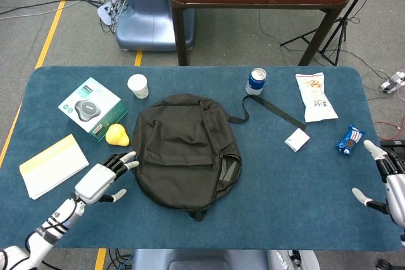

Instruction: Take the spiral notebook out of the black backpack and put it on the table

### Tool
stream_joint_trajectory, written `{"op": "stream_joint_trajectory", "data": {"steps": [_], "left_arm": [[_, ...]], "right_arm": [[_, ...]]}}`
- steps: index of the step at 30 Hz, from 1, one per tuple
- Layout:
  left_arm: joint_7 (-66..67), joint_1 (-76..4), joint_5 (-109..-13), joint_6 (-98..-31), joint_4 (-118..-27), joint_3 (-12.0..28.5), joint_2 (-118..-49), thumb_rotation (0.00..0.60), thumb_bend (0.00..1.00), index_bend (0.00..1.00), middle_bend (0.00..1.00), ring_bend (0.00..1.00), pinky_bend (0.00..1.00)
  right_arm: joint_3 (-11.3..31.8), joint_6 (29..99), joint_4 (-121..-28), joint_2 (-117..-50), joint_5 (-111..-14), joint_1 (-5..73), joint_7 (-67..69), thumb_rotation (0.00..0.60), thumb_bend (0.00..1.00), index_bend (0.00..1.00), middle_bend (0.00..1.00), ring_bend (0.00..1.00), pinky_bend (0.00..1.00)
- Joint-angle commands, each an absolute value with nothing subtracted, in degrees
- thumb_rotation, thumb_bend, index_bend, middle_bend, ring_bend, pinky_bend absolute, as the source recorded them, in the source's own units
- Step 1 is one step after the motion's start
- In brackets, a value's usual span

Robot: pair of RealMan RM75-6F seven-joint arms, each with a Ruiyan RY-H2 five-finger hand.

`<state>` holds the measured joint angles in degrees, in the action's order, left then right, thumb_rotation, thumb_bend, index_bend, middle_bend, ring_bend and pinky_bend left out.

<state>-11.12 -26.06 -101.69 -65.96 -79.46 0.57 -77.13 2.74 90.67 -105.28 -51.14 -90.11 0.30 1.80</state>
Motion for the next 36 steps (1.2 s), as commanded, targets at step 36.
{"op": "stream_joint_trajectory", "data": {"steps": [36], "left_arm": [[-8.2,-35.5,-101.18,-65.83,-62.52,-2.18,-92.9,0.6,0.29,0.15,0.01,0.04,0.07]], "right_arm": [[1.83,93.97,-104.3,-50.57,-90.93,-2.79,3.49,0.6,0.12,0.09,0.19,0.13,0.28]]}}
